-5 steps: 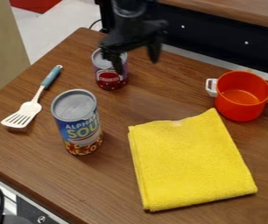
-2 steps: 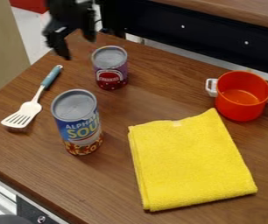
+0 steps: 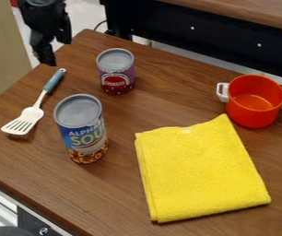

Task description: Moved the can to the upper left corner of the table

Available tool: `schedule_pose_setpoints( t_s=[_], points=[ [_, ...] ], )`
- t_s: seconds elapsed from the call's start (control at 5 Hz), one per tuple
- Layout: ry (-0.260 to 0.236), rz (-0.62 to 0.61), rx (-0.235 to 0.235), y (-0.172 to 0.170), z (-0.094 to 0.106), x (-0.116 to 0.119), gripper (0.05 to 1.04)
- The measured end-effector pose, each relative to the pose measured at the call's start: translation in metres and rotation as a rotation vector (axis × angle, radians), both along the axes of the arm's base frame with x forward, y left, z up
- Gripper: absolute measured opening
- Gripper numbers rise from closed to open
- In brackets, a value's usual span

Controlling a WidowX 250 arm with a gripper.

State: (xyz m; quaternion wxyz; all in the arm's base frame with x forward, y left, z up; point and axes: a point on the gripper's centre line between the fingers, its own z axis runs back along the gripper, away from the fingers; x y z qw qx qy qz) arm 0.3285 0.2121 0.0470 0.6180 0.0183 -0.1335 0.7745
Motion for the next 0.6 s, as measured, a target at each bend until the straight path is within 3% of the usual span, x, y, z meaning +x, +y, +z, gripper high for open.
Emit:
schedule_pose_setpoints(
  t_s=[0.2,0.6],
  points=[
    [0.018,0.037,-0.008,-0.002,-0.009,0.013,0.998],
    [-0.019,-0.067,0.062,0.005,-0.011,0.036,0.998]
  ],
)
